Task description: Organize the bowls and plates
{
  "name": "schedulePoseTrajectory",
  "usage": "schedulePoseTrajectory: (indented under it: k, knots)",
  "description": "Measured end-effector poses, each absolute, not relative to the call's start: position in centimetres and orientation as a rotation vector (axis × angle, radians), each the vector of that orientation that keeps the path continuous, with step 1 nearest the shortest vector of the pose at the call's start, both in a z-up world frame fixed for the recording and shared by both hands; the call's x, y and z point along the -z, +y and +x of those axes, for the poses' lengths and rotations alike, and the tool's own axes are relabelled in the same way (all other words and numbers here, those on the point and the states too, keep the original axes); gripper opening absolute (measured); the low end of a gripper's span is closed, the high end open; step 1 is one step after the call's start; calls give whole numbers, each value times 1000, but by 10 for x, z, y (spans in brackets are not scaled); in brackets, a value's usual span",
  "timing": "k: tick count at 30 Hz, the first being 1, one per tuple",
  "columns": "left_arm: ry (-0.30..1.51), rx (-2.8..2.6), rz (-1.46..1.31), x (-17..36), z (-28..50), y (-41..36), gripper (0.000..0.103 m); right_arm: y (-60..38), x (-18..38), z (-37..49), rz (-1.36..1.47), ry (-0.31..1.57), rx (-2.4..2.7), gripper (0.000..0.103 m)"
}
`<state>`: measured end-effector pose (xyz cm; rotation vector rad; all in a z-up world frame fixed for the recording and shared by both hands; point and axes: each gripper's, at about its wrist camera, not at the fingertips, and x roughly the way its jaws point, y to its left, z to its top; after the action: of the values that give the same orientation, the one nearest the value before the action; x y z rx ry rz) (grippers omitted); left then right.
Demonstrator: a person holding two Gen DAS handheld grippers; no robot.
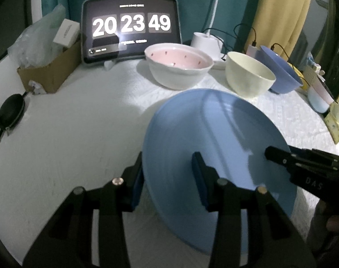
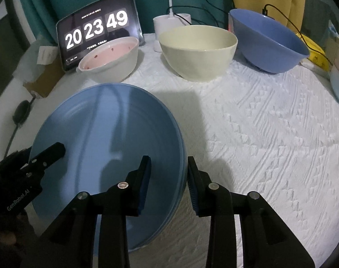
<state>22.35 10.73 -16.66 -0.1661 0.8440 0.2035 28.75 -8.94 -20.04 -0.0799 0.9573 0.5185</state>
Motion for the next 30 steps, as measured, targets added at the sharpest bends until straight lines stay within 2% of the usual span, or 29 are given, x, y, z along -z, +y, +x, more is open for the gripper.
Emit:
schedulePoseTrajectory:
  k: [12,30]
  knots:
    - [782,-305,-171,147,208,110,44,-124,181,287,-26,894,-486,34]
    - [683,-106,-105,97,223,28,46,-195,149,282,36,785,-424,34]
